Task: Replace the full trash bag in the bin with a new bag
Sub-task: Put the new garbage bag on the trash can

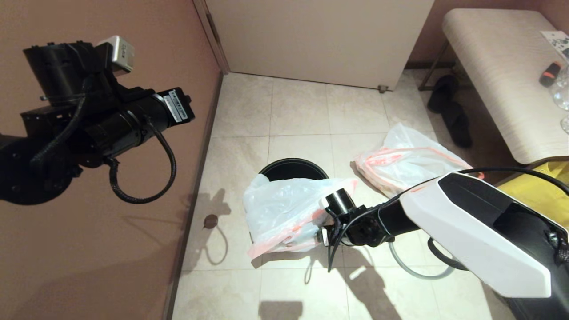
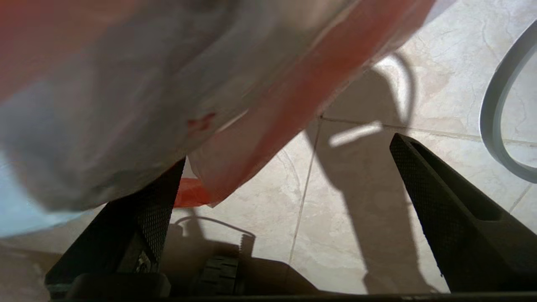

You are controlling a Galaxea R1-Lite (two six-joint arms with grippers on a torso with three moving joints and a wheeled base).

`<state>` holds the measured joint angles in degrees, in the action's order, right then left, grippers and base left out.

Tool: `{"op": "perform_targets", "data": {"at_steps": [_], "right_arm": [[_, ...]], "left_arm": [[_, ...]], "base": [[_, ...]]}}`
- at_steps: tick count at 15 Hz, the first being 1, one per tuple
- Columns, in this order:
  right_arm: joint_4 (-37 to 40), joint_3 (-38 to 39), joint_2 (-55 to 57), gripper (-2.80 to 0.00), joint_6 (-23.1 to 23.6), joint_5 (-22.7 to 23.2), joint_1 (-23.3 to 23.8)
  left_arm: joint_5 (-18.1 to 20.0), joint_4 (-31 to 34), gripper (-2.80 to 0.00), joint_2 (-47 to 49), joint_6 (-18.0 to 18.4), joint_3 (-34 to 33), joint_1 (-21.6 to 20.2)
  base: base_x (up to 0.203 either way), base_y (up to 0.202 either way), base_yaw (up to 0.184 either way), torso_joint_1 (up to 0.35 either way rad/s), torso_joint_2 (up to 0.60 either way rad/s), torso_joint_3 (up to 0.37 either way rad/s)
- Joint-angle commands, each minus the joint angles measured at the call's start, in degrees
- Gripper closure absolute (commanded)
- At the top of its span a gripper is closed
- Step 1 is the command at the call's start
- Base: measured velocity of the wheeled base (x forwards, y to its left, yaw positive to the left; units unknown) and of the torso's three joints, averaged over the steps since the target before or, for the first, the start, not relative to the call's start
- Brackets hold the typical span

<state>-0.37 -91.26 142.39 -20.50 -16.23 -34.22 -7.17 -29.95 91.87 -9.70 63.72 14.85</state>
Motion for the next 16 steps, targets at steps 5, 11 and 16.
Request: {"op": "perform_targets", "data": {"at_steps": [5, 11, 16], "right_arm": [[-0.27, -0.47, 3.69, -2.8, -0.41, -1.84, 0.59], [-4.05, 0.16, -0.47, -2.8, -0.66, -3.55, 0.48], [-3.28, 16.33, -11.98, -2.8, -3.16, -3.26, -2.65]], "left_arm": [[-0.06, -0.19, 0.0, 0.07, -0.05, 0.0, 0.09], [-0.04, -0.19, 0.0, -0.05, -0.06, 0.0, 0.09], [-0.04, -0.19, 0.0, -0.55, -0.14, -0.09, 0.18]], "base": [[0.0, 0.0, 0.0, 0.0, 0.0, 0.0], [0.0, 0.0, 0.0, 0.0, 0.0, 0.0], [0.0, 0.0, 0.0, 0.0, 0.0, 0.0]]}}
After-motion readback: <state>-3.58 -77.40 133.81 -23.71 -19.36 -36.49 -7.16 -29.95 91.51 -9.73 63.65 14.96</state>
